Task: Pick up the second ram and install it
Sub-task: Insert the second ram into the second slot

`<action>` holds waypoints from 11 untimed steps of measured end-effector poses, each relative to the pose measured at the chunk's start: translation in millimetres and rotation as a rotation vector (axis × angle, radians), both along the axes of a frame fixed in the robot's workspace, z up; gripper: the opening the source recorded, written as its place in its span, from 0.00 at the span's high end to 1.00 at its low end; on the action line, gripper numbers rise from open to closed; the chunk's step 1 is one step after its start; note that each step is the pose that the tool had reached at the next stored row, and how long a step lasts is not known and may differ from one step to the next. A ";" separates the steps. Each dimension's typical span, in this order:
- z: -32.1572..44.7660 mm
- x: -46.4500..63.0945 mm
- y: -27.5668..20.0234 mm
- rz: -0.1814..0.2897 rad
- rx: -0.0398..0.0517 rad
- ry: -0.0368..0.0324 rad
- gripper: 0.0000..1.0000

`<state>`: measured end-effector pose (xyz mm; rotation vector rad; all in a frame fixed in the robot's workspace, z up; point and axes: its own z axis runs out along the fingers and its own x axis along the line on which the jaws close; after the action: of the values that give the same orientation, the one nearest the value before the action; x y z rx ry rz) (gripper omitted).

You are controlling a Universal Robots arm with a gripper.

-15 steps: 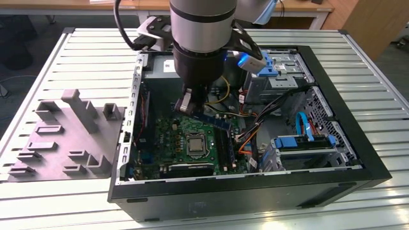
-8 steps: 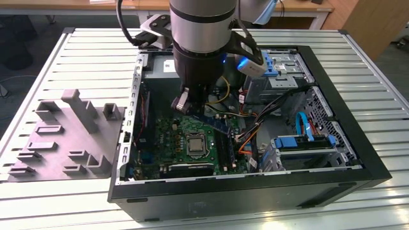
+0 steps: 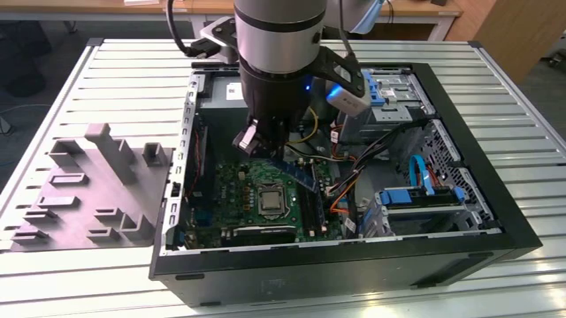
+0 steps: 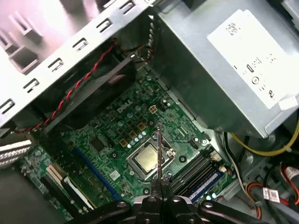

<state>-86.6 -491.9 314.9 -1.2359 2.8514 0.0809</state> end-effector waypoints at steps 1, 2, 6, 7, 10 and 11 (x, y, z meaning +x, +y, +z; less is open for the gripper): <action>0.0 0.0 0.0 -0.016 0.0000 0.0000 0.88; -0.1 0.0 0.0 -0.031 0.0000 0.0000 0.88; -0.5 0.0 0.0 -0.097 0.0002 -0.0002 0.88; -0.6 0.0 0.0 -0.115 0.0001 -0.0001 0.88; -1.1 0.0 0.0 -0.169 0.0000 -0.0001 0.88; -1.3 0.0 0.0 -0.187 0.0000 -0.0001 0.88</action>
<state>-86.6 -491.9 313.6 -0.9630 2.9498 0.0757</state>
